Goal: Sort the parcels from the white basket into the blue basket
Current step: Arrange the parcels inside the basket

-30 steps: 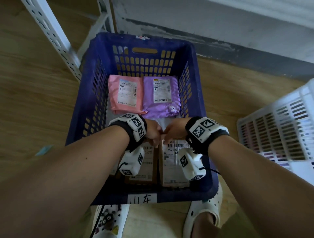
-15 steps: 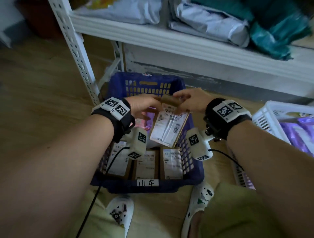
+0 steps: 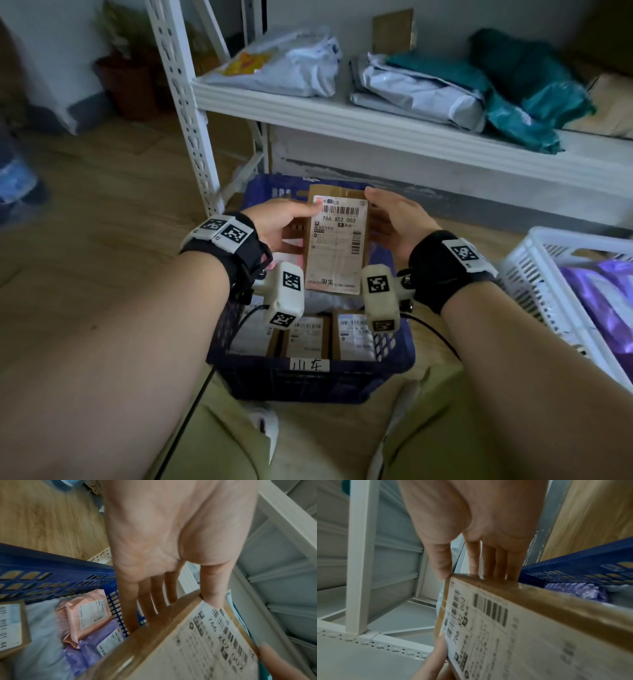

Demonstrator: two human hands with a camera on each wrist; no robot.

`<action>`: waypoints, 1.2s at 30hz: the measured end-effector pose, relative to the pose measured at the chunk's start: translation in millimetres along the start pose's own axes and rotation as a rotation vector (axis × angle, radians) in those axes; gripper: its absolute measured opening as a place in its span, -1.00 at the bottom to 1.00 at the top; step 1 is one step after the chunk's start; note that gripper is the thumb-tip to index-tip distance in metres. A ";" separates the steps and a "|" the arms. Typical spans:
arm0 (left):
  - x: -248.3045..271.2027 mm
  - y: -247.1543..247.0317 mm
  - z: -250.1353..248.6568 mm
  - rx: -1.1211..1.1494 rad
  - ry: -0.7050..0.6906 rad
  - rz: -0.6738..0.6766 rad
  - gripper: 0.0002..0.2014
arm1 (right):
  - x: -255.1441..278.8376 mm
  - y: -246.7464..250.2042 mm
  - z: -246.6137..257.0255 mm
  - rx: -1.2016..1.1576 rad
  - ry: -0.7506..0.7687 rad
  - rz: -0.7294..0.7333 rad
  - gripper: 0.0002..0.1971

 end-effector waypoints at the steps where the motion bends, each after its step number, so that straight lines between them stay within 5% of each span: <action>1: 1.5 2.1 1.0 0.001 0.004 -0.008 -0.69 | -0.9 -0.9 -1.1 -0.002 -0.003 0.010 -0.72; 7: 5.3 6.3 4.0 0.012 0.035 -0.025 -0.79 | -4.0 0.5 -3.9 0.041 0.000 0.068 -0.82; 14: 2.0 4.4 6.1 0.010 0.058 -0.020 -0.79 | -6.4 3.7 -7.7 0.084 0.009 0.079 -0.65; 36: 5.4 20.3 14.1 0.027 0.076 -0.053 -0.75 | -13.8 -9.6 -13.8 0.205 0.008 0.134 -0.60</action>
Point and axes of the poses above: each hand's wrist, its own x-axis away from the middle knuckle, its own y-axis out of the back of the hand, z = x × y, the point moved 2 cm from there along -x, towards the middle knuckle, and after that the axes turned 2 degrees about -z, right-handed, at the moved point
